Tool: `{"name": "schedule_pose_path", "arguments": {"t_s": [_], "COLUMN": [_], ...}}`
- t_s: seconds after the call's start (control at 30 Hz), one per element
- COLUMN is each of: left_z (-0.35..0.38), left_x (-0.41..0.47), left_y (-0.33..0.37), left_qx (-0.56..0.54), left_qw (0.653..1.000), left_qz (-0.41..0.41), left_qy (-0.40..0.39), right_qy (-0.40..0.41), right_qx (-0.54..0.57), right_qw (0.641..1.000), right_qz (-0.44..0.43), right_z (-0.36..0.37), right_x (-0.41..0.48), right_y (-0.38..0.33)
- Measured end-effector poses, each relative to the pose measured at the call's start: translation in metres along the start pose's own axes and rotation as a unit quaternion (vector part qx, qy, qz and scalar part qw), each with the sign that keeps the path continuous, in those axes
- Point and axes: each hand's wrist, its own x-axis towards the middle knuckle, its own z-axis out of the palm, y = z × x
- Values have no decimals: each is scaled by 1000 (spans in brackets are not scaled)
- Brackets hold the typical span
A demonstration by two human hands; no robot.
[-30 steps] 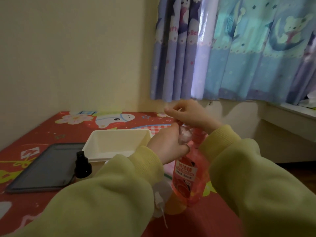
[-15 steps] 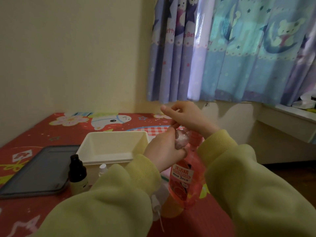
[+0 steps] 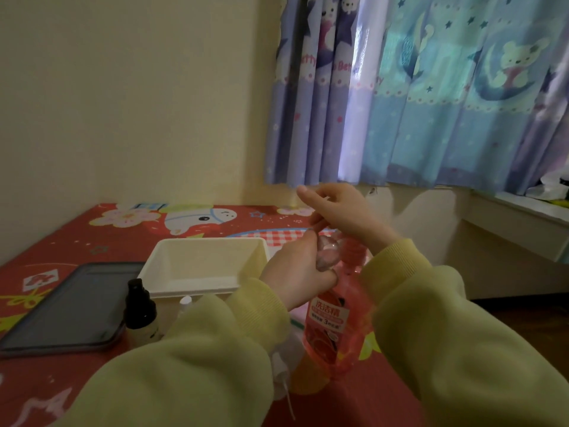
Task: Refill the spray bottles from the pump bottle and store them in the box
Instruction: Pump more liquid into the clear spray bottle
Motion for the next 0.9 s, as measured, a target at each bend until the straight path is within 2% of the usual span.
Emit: {"name": "schedule_pose_path", "arguments": {"t_s": [0.3,0.6,0.9], "left_z": [-13,-3,-15], "left_x": [3,5,5], "left_y": [4,-3,5], "left_qx": [30,6,7], "left_qw": [999,1000,1000], "left_qz": [27,24,21], "left_qy": [-24,-11,-20], "right_qy": [-45,34,-32], "right_qx": [-67,-60,-77], "right_qw": [997,998,997], "right_qz": [-6,-2,8], "right_z": [-1,5,-3], "right_x": [1,1,2], "right_y": [-8,1,-12]}}
